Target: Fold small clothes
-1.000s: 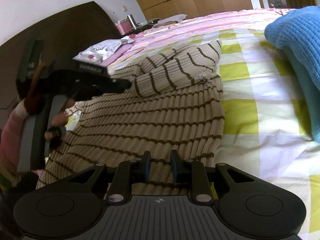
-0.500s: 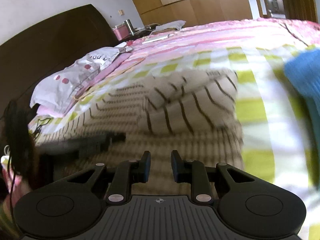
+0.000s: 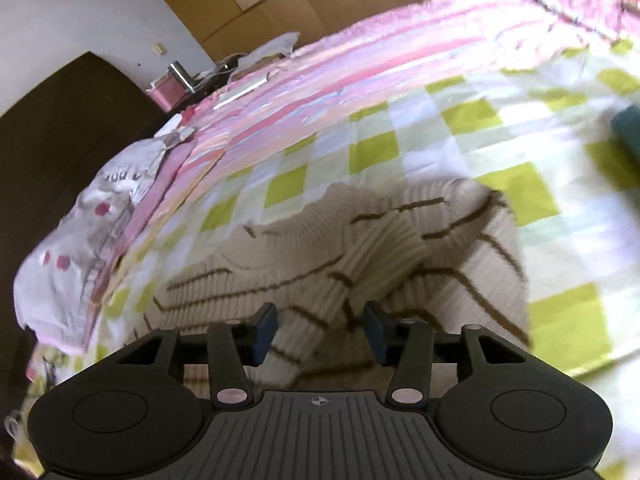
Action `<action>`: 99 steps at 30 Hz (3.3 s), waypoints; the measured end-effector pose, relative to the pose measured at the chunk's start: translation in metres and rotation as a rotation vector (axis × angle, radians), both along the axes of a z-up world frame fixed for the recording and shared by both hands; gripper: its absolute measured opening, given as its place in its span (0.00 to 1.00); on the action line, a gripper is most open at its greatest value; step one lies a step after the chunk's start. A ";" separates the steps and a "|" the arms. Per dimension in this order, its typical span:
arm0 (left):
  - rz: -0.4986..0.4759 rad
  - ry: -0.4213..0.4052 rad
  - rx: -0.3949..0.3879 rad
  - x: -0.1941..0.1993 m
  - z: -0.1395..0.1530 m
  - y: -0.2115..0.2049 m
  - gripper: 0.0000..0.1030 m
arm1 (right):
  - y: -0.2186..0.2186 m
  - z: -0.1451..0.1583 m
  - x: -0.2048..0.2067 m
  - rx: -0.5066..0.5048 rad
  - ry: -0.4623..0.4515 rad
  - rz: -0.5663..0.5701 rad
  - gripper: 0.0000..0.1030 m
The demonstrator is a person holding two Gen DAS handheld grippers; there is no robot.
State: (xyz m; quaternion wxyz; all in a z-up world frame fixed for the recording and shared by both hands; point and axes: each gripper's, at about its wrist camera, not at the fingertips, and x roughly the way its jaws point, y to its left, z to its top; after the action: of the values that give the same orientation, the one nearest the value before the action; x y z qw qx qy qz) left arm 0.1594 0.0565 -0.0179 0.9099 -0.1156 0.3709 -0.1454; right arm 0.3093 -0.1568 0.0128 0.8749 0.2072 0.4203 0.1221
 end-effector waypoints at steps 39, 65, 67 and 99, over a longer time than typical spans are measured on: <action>0.092 -0.070 -0.020 -0.001 0.006 0.016 0.44 | -0.006 -0.003 -0.030 -0.402 -0.073 0.149 0.13; 0.263 -0.132 0.017 -0.003 0.021 0.059 0.49 | 0.078 0.021 -0.070 -0.421 -0.234 0.420 0.19; 0.288 -0.127 0.000 -0.002 0.022 0.069 0.49 | 0.102 0.015 -0.068 -0.415 -0.247 0.493 0.25; 0.340 -0.143 -0.112 -0.003 0.025 0.095 0.49 | 0.027 0.092 -0.002 -0.126 -0.267 0.094 0.02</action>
State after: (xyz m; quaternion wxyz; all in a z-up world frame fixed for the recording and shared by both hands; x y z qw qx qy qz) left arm 0.1567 0.1514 0.0073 0.9375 -0.2167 0.2716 -0.0177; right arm 0.3076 -0.1299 0.1052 0.9275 0.1139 0.3166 0.1627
